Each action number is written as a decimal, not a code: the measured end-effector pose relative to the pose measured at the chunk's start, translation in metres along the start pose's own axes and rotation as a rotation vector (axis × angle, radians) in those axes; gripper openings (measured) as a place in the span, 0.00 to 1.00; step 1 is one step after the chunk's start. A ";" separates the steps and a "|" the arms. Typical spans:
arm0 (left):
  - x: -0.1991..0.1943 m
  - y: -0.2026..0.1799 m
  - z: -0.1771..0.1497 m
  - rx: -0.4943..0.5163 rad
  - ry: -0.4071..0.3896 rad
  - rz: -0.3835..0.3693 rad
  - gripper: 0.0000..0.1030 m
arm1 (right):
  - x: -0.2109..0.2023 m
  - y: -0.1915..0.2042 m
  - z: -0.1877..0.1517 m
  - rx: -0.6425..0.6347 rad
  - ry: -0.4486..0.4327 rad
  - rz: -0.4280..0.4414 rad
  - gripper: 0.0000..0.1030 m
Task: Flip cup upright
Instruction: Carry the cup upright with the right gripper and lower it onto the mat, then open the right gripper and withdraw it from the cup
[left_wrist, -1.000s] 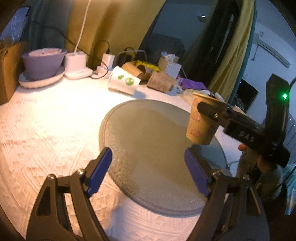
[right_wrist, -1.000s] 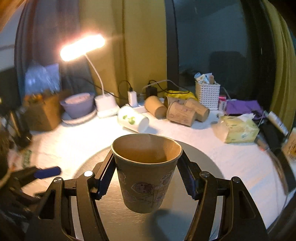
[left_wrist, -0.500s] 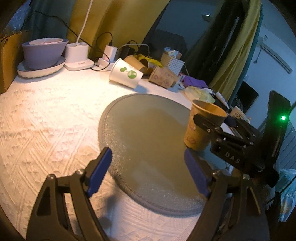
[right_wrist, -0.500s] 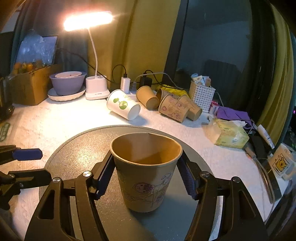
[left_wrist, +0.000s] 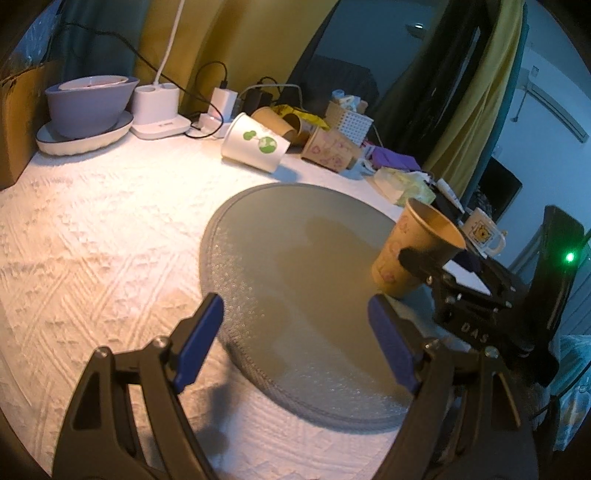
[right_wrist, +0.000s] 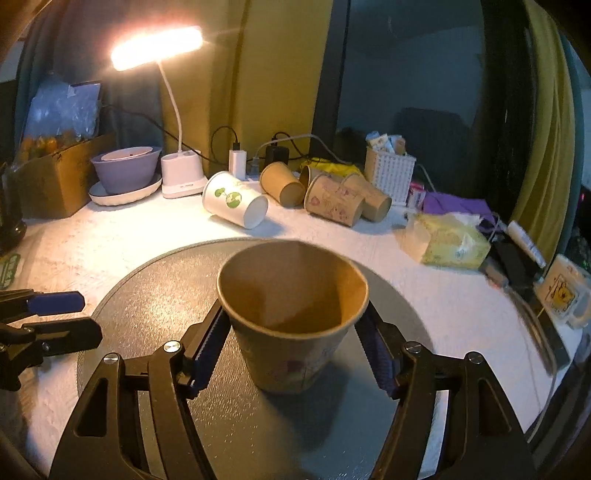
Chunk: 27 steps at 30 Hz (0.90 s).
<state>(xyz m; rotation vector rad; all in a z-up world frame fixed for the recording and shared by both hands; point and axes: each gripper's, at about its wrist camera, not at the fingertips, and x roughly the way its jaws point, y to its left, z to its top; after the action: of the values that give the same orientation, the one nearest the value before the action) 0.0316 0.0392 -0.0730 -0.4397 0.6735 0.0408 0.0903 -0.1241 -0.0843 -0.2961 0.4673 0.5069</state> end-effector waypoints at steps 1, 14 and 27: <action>-0.001 0.000 0.000 0.002 -0.003 0.001 0.79 | 0.000 -0.001 -0.002 0.006 0.005 0.005 0.76; -0.013 -0.013 -0.003 0.042 -0.026 0.008 0.81 | -0.019 -0.012 -0.010 0.061 0.015 0.011 0.78; -0.052 -0.047 -0.004 0.183 -0.178 0.073 0.89 | -0.063 -0.021 -0.011 0.093 -0.021 -0.020 0.83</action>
<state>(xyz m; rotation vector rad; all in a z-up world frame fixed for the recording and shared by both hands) -0.0032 0.0003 -0.0258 -0.2320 0.5124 0.0859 0.0490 -0.1706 -0.0592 -0.2058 0.4661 0.4673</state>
